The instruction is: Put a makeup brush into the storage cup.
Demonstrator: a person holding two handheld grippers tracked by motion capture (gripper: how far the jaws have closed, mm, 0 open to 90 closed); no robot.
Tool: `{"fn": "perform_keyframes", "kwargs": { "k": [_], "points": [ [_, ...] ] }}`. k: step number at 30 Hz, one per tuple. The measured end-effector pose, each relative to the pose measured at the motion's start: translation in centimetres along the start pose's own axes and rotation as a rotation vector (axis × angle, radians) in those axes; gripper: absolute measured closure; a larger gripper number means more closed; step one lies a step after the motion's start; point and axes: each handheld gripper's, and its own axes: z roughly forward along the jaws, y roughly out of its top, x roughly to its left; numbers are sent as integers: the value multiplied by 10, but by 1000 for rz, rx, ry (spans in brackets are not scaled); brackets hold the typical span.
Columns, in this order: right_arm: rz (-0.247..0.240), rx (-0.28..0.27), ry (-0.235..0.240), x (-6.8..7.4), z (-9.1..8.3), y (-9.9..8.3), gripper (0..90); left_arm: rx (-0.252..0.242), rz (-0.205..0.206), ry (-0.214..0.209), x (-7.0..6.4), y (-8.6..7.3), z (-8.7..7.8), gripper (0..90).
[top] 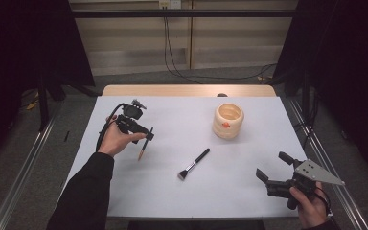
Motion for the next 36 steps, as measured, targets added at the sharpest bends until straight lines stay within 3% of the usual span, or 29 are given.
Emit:
{"fn": "perform_keyframes", "kwargs": {
  "k": [2,8,9,12,16,17,18,21,28,32,36],
  "points": [
    [3,-2,-7,0,0,0,0,50,14,-6,0,0,6,145],
    [-1,-1,-3,0,1,0,0,90,-35,-11,4,-2,15,169],
    [-1,5,1,0,1,0,0,100,-15,-10,4,-2,15,175],
    [-3,7,-5,0,1,-1,0,113,-23,-23,4,-5,17,192],
    [-3,7,-4,0,1,-1,0,136,-38,6,3,-9,20,236],
    [-6,6,-2,0,1,-1,0,152,-28,-3,3,-9,22,266],
    [-6,9,3,0,1,-1,0,154,-45,-10,2,-10,23,291],
    [-8,13,10,0,1,-1,0,161,-43,-4,0,-12,25,367],
    [-7,15,12,0,1,-1,0,186,-67,22,-3,-13,32,437],
    [-9,11,8,0,1,-1,0,210,-84,4,-4,-13,33,510],
    [-8,10,8,0,1,-1,0,225,-79,32,-7,-12,38,541]
  ]
}}
